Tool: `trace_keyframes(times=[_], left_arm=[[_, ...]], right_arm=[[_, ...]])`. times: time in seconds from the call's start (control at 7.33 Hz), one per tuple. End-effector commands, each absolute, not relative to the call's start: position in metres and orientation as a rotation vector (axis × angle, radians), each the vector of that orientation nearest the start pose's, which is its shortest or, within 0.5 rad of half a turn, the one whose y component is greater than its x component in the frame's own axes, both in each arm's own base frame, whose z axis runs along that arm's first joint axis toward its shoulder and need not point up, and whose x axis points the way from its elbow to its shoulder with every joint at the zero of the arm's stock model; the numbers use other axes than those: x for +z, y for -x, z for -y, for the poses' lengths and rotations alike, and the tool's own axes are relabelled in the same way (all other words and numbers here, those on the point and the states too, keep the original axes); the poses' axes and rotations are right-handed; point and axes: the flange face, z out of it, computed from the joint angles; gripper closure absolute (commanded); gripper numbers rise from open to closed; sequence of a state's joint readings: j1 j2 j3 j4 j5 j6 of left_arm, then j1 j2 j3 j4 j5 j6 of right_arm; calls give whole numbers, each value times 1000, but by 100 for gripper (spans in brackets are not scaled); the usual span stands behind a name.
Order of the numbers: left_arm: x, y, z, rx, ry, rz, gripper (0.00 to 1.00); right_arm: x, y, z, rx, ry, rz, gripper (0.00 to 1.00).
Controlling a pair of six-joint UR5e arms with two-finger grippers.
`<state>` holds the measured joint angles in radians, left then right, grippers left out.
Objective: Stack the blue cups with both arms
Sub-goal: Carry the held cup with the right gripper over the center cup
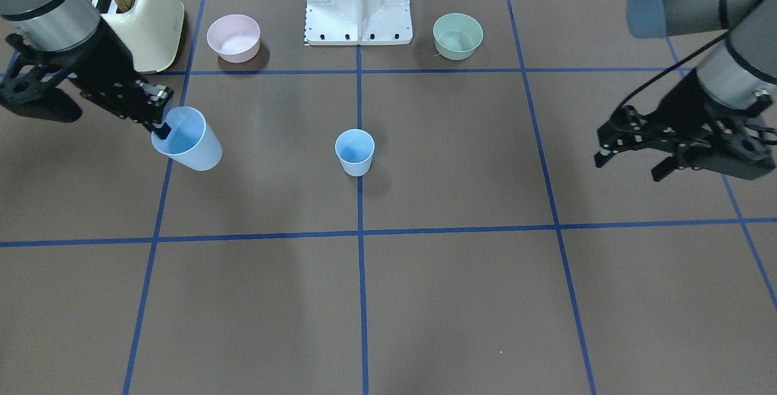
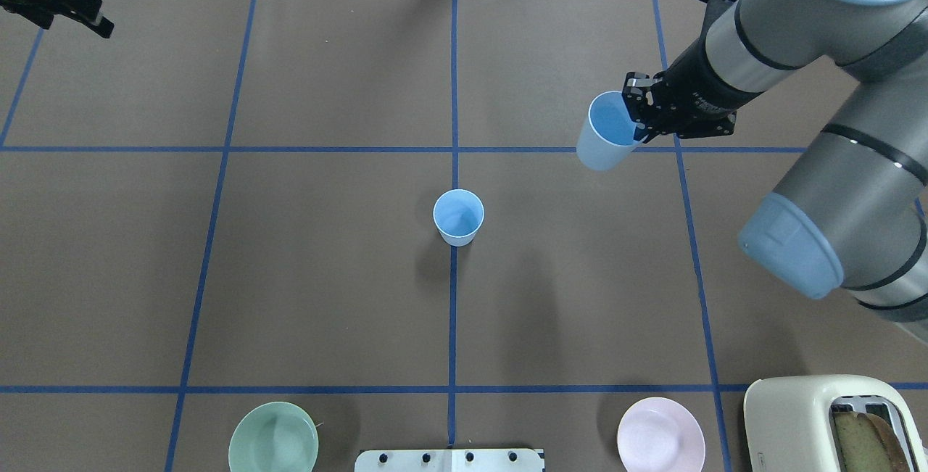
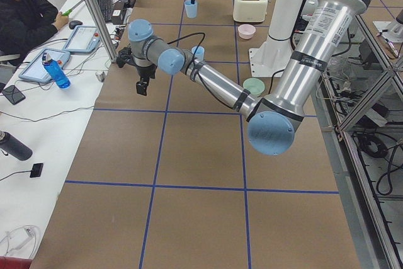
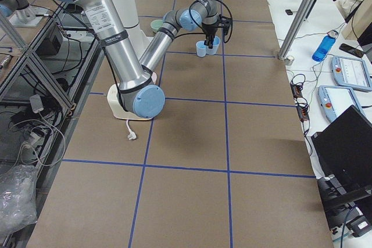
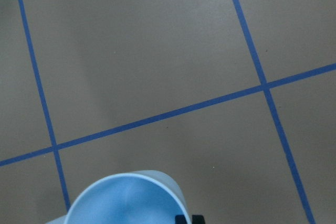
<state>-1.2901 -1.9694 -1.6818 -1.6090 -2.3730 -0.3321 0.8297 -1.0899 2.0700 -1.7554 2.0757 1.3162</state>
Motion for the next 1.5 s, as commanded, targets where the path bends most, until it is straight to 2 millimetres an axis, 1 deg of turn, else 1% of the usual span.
trace_keyframes(times=[0.0,0.14,0.27,0.41,0.55,0.82,0.95,1.09,1.23,1.36], left_arm=[[423,-67,625,213,-274,-872,2],[439,-48,625,205,-273,-860,2],[465,-17,629,195,-272,-843,2],[483,0,632,211,-275,-832,2],[502,11,630,226,-266,-839,2],[541,13,617,251,-282,-858,2],[550,13,617,252,-286,-859,2],[555,14,618,249,-280,-858,2],[558,17,617,244,-278,-858,2],[558,17,617,244,-277,-861,2]], right_arm=[[184,350,435,333,-3,906,100],[173,364,432,320,-6,902,100],[159,378,435,337,-3,888,100],[148,390,442,349,2,881,100],[145,401,440,343,1,876,100],[137,431,442,350,-2,853,100],[136,444,439,346,0,843,100],[127,459,443,383,11,839,100],[115,467,445,385,12,845,100],[115,477,444,382,10,834,100]])
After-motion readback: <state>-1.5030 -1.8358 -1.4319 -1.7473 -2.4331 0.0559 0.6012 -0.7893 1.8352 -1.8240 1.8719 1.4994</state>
